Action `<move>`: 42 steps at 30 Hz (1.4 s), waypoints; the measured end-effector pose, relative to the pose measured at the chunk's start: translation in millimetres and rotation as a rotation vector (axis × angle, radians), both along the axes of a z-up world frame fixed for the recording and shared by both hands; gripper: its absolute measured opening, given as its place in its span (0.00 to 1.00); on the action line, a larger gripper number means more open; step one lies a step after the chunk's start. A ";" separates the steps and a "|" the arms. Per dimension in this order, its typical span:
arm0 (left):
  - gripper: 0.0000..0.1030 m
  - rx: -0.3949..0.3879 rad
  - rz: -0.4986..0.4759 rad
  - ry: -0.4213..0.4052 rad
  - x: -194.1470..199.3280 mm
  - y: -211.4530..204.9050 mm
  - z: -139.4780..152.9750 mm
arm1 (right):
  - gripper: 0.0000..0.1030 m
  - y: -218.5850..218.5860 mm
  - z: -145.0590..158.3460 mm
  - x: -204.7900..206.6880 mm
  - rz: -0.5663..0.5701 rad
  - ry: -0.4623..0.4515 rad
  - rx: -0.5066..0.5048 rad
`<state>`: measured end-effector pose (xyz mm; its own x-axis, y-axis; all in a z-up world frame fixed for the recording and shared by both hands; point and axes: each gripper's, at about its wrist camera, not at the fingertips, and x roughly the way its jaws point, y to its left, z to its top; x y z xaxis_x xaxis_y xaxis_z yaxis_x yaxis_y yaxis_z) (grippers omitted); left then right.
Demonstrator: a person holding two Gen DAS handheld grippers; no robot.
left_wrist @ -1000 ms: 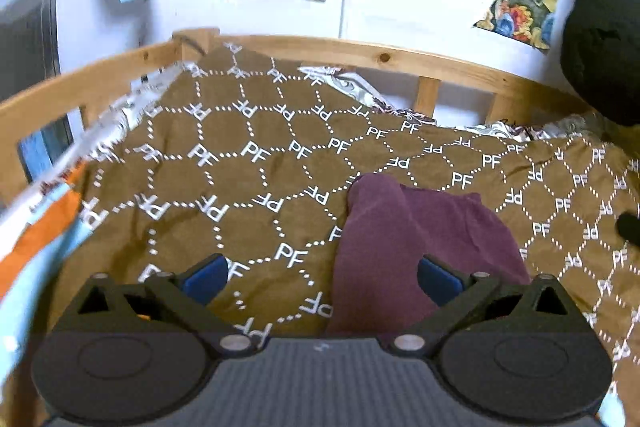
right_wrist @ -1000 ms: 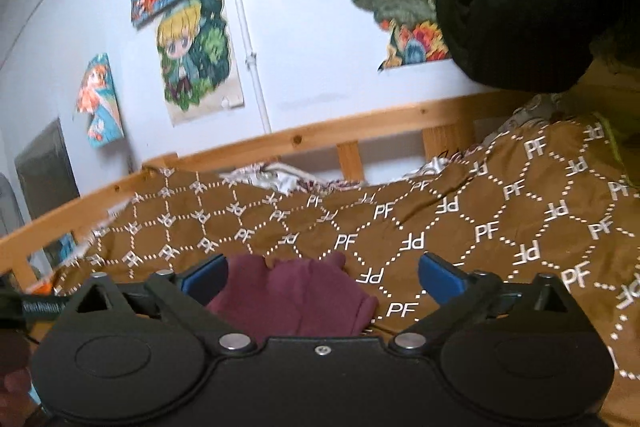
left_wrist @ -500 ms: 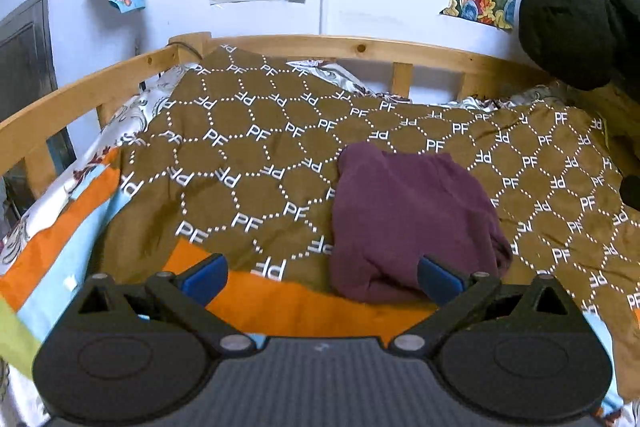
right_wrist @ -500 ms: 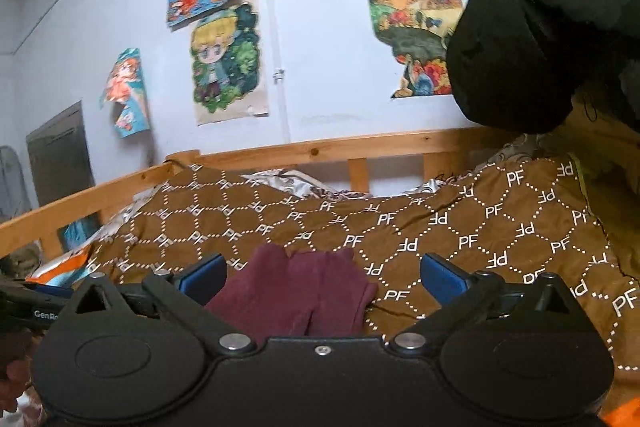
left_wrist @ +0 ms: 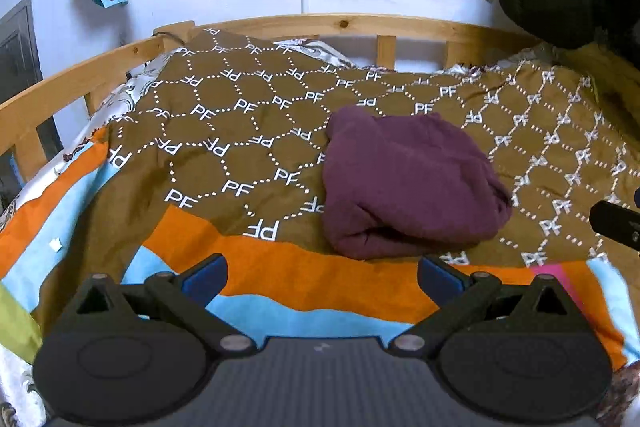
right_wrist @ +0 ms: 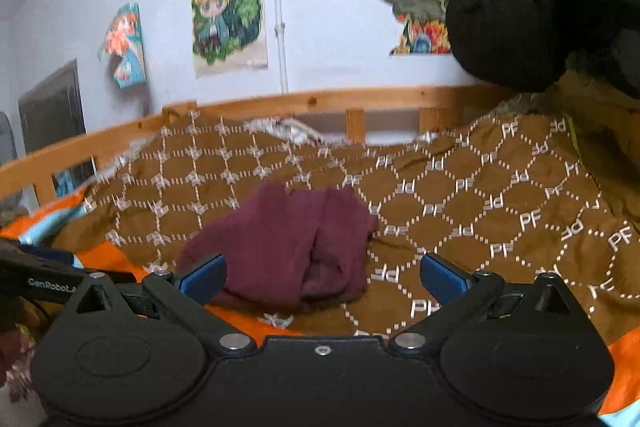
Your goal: Fold small clothes
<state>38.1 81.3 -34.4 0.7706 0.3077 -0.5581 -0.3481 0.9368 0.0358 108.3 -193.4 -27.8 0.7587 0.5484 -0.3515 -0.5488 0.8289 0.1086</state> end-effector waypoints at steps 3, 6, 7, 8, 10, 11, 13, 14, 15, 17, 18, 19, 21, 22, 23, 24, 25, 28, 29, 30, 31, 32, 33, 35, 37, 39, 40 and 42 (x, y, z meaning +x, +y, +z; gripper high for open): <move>1.00 0.004 -0.005 0.003 2.2 0.9 -6.2 | 0.99 2.9 -7.8 5.2 -0.012 0.017 -0.004; 1.00 0.021 -0.011 0.006 2.8 -0.9 -10.0 | 0.99 1.4 -13.6 7.6 -0.025 0.028 0.009; 1.00 0.028 -0.015 0.003 2.3 -2.4 -11.1 | 0.99 0.3 -15.3 8.0 -0.030 0.031 0.012; 1.00 0.033 -0.020 0.001 2.2 -2.9 -11.0 | 0.99 -0.5 -16.8 8.8 -0.034 0.035 0.012; 1.00 0.042 -0.028 0.002 2.3 -4.5 -11.5 | 0.99 -2.0 -19.2 10.9 -0.042 0.043 0.008; 1.00 0.045 -0.031 0.004 2.7 -4.9 -11.5 | 0.99 -2.5 -20.6 11.2 -0.046 0.048 0.007; 1.00 0.045 -0.032 0.004 3.0 -5.4 -11.7 | 0.99 -3.0 -21.8 13.1 -0.047 0.058 0.006; 1.00 0.043 -0.031 0.003 2.9 -5.2 -11.5 | 0.99 -3.0 -22.0 13.3 -0.049 0.061 0.005; 1.00 0.040 -0.030 0.002 2.8 -4.5 -11.3 | 0.99 -3.2 -21.9 13.3 -0.050 0.061 0.005; 1.00 0.038 -0.025 0.005 2.6 -3.8 -11.1 | 0.99 -3.4 -21.5 12.7 -0.049 0.060 0.007; 1.00 0.039 -0.023 0.006 2.6 -3.7 -11.1 | 0.99 -3.4 -21.2 13.0 -0.048 0.061 0.006; 1.00 0.039 -0.023 0.006 2.4 -3.6 -11.1 | 0.99 -3.3 -21.2 12.9 -0.047 0.062 0.006; 1.00 0.037 -0.023 0.006 2.0 -3.2 -10.8 | 0.99 -3.2 -21.3 12.8 -0.047 0.066 0.009; 1.00 0.037 -0.023 0.006 2.0 -3.2 -10.7 | 0.99 -3.2 -21.3 13.5 -0.045 0.070 0.008; 1.00 0.038 -0.022 0.005 1.8 -3.8 -10.8 | 0.99 -3.1 -21.6 13.8 -0.045 0.074 0.007; 1.00 0.038 -0.021 0.005 1.9 -3.8 -10.8 | 0.99 -3.2 -21.8 13.6 -0.046 0.076 0.007; 1.00 0.039 -0.021 0.005 1.9 -3.8 -10.8 | 0.99 -3.4 -21.8 13.4 -0.046 0.077 0.009; 1.00 0.040 -0.021 0.004 1.4 -3.7 -10.5 | 0.99 -3.3 -21.9 12.9 -0.047 0.077 0.008; 1.00 0.039 -0.021 0.005 1.6 -3.3 -10.7 | 0.99 -3.7 -22.1 12.8 -0.047 0.077 0.009; 1.00 0.038 -0.021 0.007 1.8 -3.2 -10.9 | 0.99 -3.6 -22.1 13.1 -0.047 0.079 0.011; 1.00 0.038 -0.019 0.009 2.0 -3.4 -11.0 | 0.99 -3.6 -22.3 13.7 -0.047 0.084 0.011; 1.00 0.037 -0.018 0.011 2.2 -3.3 -11.2 | 0.99 -3.9 -22.7 14.1 -0.048 0.090 0.012; 1.00 0.034 -0.017 0.012 2.4 -2.9 -11.3 | 0.99 -4.1 -23.2 14.5 -0.049 0.094 0.013; 1.00 0.030 -0.013 0.013 2.3 -2.5 -11.3 | 0.99 -4.3 -23.9 15.1 -0.053 0.100 0.014; 1.00 0.029 -0.010 0.014 2.1 -1.8 -11.6 | 0.99 -4.0 -24.0 15.1 -0.054 0.101 0.015; 1.00 0.029 -0.010 0.014 2.4 -1.7 -11.5 | 0.99 -4.1 -23.9 15.1 -0.054 0.099 0.015; 1.00 0.029 -0.010 0.015 2.4 -1.6 -11.5 | 0.99 -3.8 -24.0 15.1 -0.054 0.100 0.015; 1.00 0.029 -0.011 0.015 2.3 -1.7 -11.5 | 0.99 -4.1 -24.0 14.9 -0.054 0.101 0.016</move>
